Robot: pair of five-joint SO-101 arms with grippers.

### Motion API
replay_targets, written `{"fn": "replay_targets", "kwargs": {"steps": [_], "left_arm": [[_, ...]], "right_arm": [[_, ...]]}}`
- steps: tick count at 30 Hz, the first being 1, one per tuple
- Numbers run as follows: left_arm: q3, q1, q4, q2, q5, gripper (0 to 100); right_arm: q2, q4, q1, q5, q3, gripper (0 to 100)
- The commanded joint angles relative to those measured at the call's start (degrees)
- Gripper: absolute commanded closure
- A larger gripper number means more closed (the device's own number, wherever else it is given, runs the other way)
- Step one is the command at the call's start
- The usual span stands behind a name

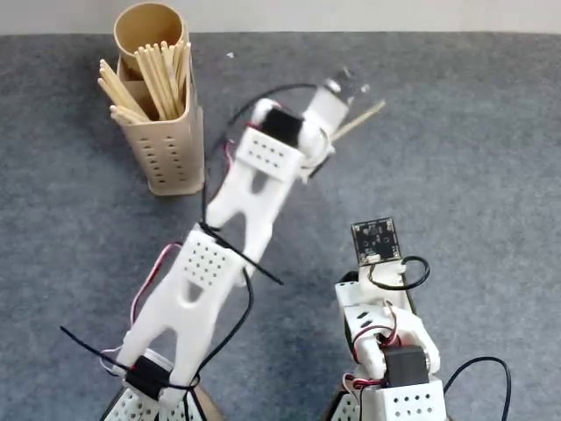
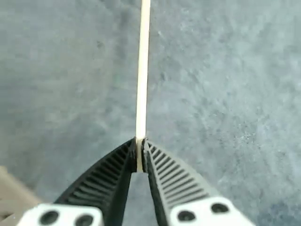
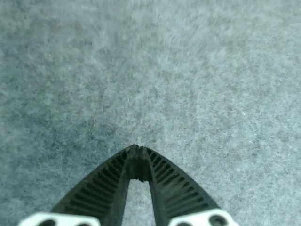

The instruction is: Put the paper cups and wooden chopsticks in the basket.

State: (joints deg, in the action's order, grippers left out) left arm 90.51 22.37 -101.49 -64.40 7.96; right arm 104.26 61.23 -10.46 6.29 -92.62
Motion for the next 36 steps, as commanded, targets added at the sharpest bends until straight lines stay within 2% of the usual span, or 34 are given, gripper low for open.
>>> {"fn": "replay_targets", "kwargs": {"steps": [1,7,10,12,16,19,22,24,30,36], "left_arm": [[-10.42,-3.30,-1.58,17.36,-0.70,100],[-52.09,-4.62,-1.49,48.92,0.35,100],[-73.89,-5.93,-1.14,62.81,6.86,100],[-86.11,-8.57,1.58,68.62,10.46,100],[-104.04,-18.86,11.60,73.45,15.30,99],[-110.29,-25.19,18.37,73.54,19.08,97],[-111.87,-27.21,19.69,73.89,22.59,87],[-112.13,-27.03,19.69,73.98,24.26,83],[-110.64,-23.69,23.03,73.45,24.97,82],[-113.89,-20.62,35.52,73.27,24.79,83]], "right_arm": [[0.40,-0.92,-0.04,0.62,0.31,99.3],[0.40,-0.92,-0.04,0.62,0.31,99.3],[0.40,-0.92,-0.04,0.62,0.31,99.3],[0.40,-0.92,-0.04,0.62,0.31,99.3],[0.40,-0.92,-0.04,0.62,0.31,99.3],[0.40,-0.92,-0.04,0.62,0.31,99.3],[0.40,-0.92,-0.04,0.62,0.31,99.3],[0.40,-0.92,-0.04,0.62,0.31,99.3],[0.40,-0.92,-0.04,0.62,0.31,99.3],[0.40,-0.92,-0.04,0.62,0.31,99.3]]}}
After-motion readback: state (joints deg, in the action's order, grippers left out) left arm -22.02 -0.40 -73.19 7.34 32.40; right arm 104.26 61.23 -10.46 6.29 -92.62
